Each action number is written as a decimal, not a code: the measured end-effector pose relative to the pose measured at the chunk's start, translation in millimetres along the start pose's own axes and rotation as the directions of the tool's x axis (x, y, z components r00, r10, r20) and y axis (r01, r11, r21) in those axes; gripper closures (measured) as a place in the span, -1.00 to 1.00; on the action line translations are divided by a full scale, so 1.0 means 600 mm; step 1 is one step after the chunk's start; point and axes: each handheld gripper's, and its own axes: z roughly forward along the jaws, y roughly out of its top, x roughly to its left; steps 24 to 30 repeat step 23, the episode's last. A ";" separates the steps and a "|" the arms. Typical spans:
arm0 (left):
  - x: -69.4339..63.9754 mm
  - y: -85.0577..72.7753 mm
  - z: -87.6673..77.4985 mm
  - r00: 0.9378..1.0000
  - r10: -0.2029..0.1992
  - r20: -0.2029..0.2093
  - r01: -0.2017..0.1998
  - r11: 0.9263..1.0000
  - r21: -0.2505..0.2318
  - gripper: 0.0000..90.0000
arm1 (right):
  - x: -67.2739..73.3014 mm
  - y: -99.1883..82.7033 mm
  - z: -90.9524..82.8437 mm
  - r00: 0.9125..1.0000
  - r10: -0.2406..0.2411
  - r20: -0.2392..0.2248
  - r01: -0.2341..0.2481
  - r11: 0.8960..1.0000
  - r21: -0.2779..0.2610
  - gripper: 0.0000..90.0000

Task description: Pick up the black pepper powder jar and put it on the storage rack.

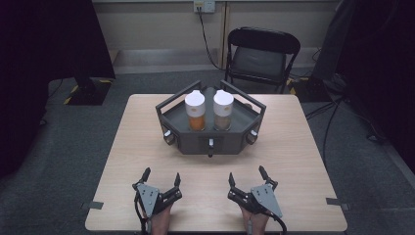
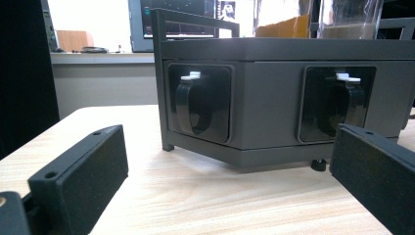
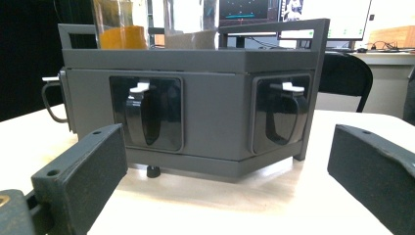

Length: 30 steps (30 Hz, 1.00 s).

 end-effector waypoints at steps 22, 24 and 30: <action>-0.001 0.000 0.000 1.000 0.001 -0.004 -0.001 1.000 0.000 -0.99 | 0.002 -0.022 -0.002 1.000 -0.001 0.018 0.001 1.000 -0.002 -1.00; -0.001 0.000 0.000 1.000 0.001 -0.004 -0.001 1.000 0.000 -0.99 | 0.002 -0.022 -0.002 1.000 -0.002 0.018 0.002 1.000 -0.004 -1.00; -0.001 0.000 0.000 1.000 0.001 -0.004 -0.001 1.000 0.000 -0.99 | 0.002 -0.022 -0.002 1.000 -0.002 0.018 0.002 1.000 -0.004 -1.00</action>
